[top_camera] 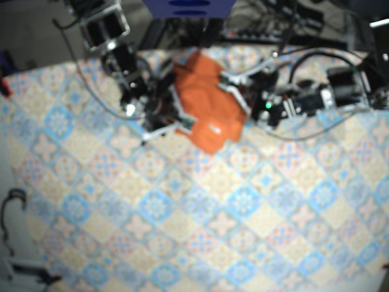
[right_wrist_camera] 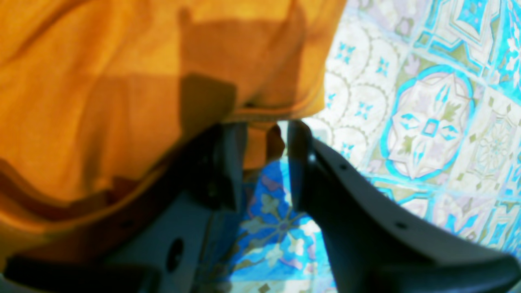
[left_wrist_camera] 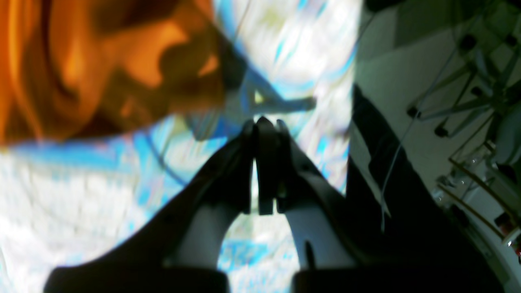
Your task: Fold the T-shirt properly
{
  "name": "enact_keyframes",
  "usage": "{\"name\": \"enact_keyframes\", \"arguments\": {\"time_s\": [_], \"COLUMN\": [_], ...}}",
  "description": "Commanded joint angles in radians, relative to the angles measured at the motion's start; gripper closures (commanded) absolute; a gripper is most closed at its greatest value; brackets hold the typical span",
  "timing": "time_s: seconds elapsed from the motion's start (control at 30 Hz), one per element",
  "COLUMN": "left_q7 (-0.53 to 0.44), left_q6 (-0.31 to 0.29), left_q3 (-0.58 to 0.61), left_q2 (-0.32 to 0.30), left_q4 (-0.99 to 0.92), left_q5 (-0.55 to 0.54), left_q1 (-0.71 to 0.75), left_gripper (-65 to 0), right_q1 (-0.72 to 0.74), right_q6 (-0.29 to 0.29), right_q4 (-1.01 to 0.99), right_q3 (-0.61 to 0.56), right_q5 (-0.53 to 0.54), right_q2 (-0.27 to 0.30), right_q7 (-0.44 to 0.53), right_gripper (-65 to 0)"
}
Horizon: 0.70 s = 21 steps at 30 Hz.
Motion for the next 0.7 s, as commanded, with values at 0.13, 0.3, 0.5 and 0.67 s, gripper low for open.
{"name": "enact_keyframes", "arguments": {"time_s": [0.13, 0.3, 0.5, 0.67], "left_q7": [-0.025, -0.043, -0.076, -0.074], "left_q6": [-0.001, -0.001, 0.076, 0.079], "left_q3": [-0.007, -0.007, -0.007, -0.007], "left_q2": [0.034, 0.061, 0.078, 0.093], "left_q4": [-0.046, -0.112, -0.179, -0.183], "left_q5": [-0.001, -0.001, 0.016, 0.097], "left_q1": [0.024, 0.039, 0.035, 0.01], "left_gripper": [0.0, 0.0, 0.0, 0.0], "right_q1": [-0.002, -0.005, -0.008, -0.01], "right_q6": [0.002, 0.002, 0.002, 0.002], "right_q4": [-0.006, -0.005, -0.003, -0.002], "right_q3": [-0.005, -0.005, -0.011, -0.013], "right_q5": [-0.005, -0.005, -0.005, -0.005], "right_q2": [-0.007, -0.007, -0.007, -0.007], "right_q7": [-0.012, -0.012, -0.014, -0.014], "right_gripper": [-19.2, -19.2, -19.2, -19.2]}}
